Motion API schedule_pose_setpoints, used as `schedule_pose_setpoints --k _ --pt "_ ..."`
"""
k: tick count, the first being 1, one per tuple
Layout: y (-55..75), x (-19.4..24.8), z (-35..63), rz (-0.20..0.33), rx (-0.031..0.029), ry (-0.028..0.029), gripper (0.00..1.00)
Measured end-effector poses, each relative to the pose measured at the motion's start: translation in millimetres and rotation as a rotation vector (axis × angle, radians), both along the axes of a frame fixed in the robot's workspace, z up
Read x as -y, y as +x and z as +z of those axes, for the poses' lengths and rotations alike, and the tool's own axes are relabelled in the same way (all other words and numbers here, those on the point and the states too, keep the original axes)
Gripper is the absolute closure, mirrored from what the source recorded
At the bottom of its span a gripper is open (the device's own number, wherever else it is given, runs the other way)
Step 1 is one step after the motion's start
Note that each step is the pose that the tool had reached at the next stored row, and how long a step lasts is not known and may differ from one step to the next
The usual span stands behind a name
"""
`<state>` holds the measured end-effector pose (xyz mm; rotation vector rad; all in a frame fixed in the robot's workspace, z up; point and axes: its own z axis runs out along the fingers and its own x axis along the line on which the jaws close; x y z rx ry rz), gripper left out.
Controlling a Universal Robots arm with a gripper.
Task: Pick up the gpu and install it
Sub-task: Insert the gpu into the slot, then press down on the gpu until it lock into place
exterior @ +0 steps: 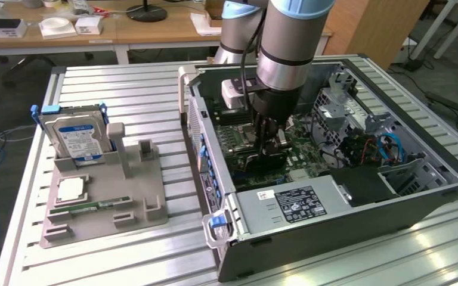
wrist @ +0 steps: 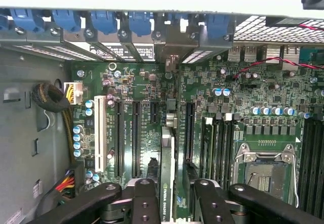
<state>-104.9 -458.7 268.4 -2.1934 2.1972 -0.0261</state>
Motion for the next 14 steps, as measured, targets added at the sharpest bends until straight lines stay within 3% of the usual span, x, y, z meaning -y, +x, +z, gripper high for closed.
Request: schedule_pose_setpoints --k 3,5,14 --pt "0.0 0.0 0.1 0.000 -0.0001 -0.0001 0.74" --pt "0.0 0.0 0.1 0.000 -0.0001 -0.0002 0.86" --pt "0.0 0.0 0.1 0.000 -0.0001 -0.0001 0.90"
